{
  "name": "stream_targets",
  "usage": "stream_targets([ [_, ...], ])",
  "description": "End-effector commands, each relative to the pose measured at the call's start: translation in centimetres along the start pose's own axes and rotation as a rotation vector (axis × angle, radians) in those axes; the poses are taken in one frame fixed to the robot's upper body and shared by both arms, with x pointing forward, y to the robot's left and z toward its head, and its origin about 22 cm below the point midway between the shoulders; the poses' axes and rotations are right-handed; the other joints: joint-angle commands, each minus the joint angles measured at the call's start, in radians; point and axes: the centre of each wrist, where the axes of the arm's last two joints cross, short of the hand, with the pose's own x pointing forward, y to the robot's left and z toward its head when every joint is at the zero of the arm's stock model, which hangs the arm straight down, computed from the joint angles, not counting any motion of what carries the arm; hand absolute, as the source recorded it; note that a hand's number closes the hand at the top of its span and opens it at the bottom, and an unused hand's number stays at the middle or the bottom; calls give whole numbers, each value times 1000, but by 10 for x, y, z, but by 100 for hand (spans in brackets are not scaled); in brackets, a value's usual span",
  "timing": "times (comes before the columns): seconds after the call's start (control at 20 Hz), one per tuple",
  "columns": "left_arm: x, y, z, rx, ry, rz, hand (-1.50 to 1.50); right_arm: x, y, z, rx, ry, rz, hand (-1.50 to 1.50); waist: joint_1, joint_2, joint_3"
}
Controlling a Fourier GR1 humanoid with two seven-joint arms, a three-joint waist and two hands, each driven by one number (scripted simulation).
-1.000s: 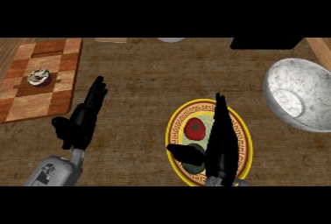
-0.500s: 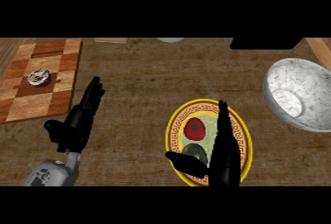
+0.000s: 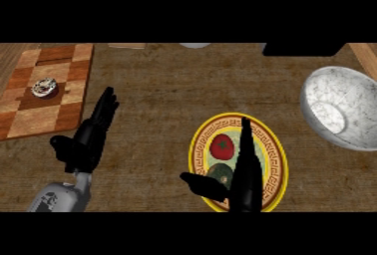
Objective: Pick the tomato from the plate and place it in the bowl
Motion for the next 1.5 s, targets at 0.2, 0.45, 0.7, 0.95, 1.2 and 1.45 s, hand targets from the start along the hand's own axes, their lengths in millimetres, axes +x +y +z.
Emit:
stream_targets([
  [0.2,-20,-1,5,8,7,6,0,-31,12,-9,-33,80,-84,-150,-1,0,0],
  [0.45,2,-5,14,-14,4,-1,0,-54,14,-22,-68,76,-102,-150,3,0,1],
  [0.7,-1,6,-6,7,-15,-3,0,-50,29,-23,-50,144,21,-150,-2,-1,0],
  [0.95,1,5,7,-22,8,-6,0,-72,28,-37,-76,162,92,-150,-2,-1,0],
  [1.2,-2,-6,-13,-5,13,8,0,-66,43,-47,-9,181,58,-150,-1,1,0],
  [1.45,11,0,5,-4,8,-7,0,-62,57,-48,113,43,236,150,10,-1,0],
])
